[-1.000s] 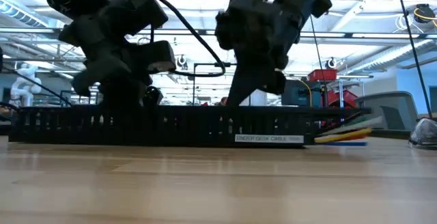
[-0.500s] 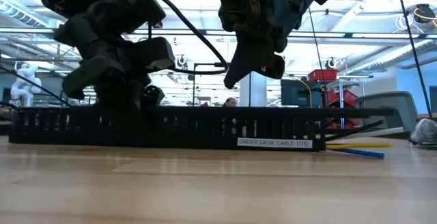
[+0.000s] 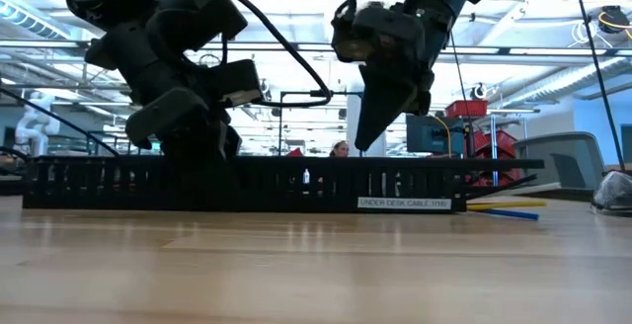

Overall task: Ziptie cables
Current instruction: Close the black cable duct

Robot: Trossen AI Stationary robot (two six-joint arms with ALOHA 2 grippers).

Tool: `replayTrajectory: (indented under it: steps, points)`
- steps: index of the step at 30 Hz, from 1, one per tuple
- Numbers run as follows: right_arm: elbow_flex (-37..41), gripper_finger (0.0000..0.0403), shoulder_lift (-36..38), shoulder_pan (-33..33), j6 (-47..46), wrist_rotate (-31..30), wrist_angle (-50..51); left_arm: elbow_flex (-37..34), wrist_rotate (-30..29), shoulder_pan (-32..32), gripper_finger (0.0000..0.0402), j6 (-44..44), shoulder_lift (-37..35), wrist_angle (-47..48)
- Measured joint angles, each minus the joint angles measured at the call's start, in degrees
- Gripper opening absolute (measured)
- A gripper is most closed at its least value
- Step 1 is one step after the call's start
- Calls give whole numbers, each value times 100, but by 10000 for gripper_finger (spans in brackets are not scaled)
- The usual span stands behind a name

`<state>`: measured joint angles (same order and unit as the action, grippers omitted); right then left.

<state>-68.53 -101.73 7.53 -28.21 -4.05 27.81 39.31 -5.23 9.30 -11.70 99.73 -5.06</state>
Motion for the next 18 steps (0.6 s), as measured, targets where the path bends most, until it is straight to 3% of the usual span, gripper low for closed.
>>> replayTrajectory:
  steps: [18]
  points:
    - [-7, 0, -79, -33, 52, -180, 13, 11, 4, 0, 236, 7, 4, -15]
